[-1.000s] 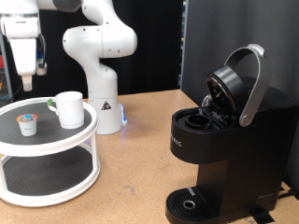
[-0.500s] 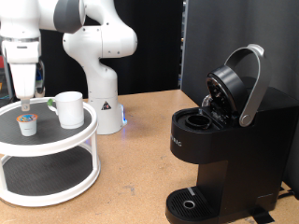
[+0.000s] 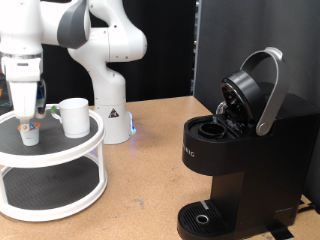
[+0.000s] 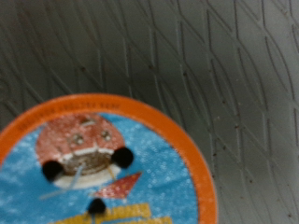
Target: Make a cup of coffee with the keurig machine
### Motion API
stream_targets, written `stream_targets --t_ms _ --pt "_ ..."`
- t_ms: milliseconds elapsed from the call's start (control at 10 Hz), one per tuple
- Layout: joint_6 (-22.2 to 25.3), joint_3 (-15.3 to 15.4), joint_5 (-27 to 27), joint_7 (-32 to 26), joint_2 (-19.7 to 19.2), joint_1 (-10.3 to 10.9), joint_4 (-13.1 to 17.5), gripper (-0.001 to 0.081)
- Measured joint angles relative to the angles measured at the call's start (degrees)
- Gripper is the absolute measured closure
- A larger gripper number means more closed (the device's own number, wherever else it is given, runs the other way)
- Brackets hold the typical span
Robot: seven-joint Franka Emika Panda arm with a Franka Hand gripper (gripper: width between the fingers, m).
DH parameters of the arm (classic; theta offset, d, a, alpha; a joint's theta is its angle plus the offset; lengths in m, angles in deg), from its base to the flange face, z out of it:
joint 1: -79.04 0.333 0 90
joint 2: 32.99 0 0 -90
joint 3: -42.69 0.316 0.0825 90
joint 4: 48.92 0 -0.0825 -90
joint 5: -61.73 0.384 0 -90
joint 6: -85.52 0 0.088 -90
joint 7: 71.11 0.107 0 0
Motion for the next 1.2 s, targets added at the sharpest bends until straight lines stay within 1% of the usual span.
stream_targets --t_ms 200,400,800,1200 --pt "-2.83 -0.35 -0.2 0.0 -1.93 -0.03 -0.57 0.0001" --pt "-4.32 -0.52 -0.07 0.0 -3.0 -0.02 -1.12 0.0001" --pt "-4.15 -0.62 2.73 -1.74 -2.32 0.13 -1.97 0.0001" --pt "-3.46 -0.61 3.41 -2.36 -1.34 0.13 -2.19 0.0001"
